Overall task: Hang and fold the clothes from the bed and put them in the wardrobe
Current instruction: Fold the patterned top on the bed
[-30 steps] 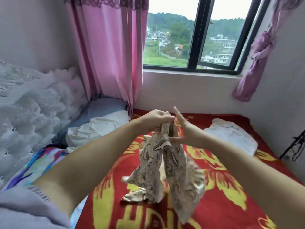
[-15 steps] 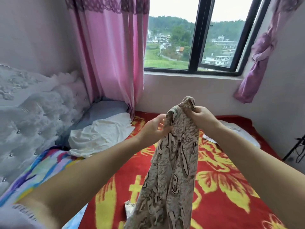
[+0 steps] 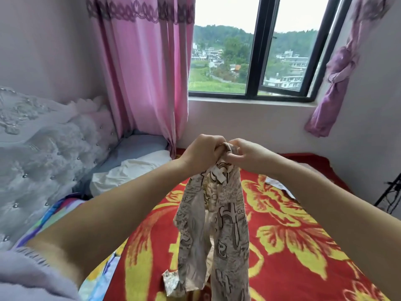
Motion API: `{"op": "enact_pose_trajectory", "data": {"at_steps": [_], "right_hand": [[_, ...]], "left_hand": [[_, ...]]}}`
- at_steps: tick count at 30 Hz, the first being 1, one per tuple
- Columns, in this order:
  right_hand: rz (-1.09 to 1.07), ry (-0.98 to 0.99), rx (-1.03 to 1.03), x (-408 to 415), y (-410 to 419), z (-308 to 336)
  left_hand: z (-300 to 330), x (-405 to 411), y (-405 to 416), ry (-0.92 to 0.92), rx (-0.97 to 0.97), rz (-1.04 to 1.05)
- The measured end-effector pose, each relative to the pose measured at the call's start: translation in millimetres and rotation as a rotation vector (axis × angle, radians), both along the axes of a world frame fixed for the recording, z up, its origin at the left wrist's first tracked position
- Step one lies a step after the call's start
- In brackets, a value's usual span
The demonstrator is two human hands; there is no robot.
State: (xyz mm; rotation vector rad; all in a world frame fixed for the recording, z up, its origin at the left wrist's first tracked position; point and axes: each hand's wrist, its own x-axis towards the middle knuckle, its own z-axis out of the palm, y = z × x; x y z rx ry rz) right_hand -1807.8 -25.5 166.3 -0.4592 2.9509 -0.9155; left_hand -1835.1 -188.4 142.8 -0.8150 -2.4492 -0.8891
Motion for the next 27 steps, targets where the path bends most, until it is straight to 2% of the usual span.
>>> {"op": "enact_pose_trajectory", "data": {"at_steps": [1,5,7,9,11,13,15,17,18,19,21,23,25,27], "right_hand": [[-0.061,0.103,0.079,-1,-4,-2],[-0.115,0.342,0.144,-1,-10,-1],[-0.123,0.443,0.236,-3,-9,6],[-0.157,0.511,0.336,-6,-7,16],[-0.199,0.518,0.327,-8,-2,24],[-0.236,0.525,0.356,-7,3,28],[-0.289,0.517,0.439,-8,8,30],[-0.360,0.384,0.501,-11,15,30],[-0.374,0.272,0.449,-13,17,29],[-0.371,0.140,0.304,-14,19,27],[-0.329,-0.142,-0.183,-14,19,22],[-0.202,-0.280,-0.507,-14,26,19],[-0.054,-0.302,-0.536,-17,38,21],[-0.011,-0.197,-0.360,-20,47,24]], "left_hand": [[1,2,-1,0.014,0.017,-0.015],[-13,9,-4,-0.007,0.096,-0.002],[-32,9,-10,-0.091,0.011,0.048],[-51,4,-23,-0.207,-0.160,0.163],[-60,-3,-41,-0.307,-0.265,0.268],[-56,-8,-55,-0.311,-0.280,0.321],[-43,-12,-62,-0.263,-0.221,0.350],[-27,-16,-64,-0.278,-0.118,0.342],[-20,-17,-61,-0.340,-0.035,0.326],[-13,-18,-58,-0.445,0.081,0.304],[2,-18,-50,-0.699,0.384,0.260],[19,-17,-48,-0.873,0.631,0.151],[33,-23,-54,-0.952,0.687,-0.055],[41,-23,-61,-0.937,0.522,-0.202]]}}
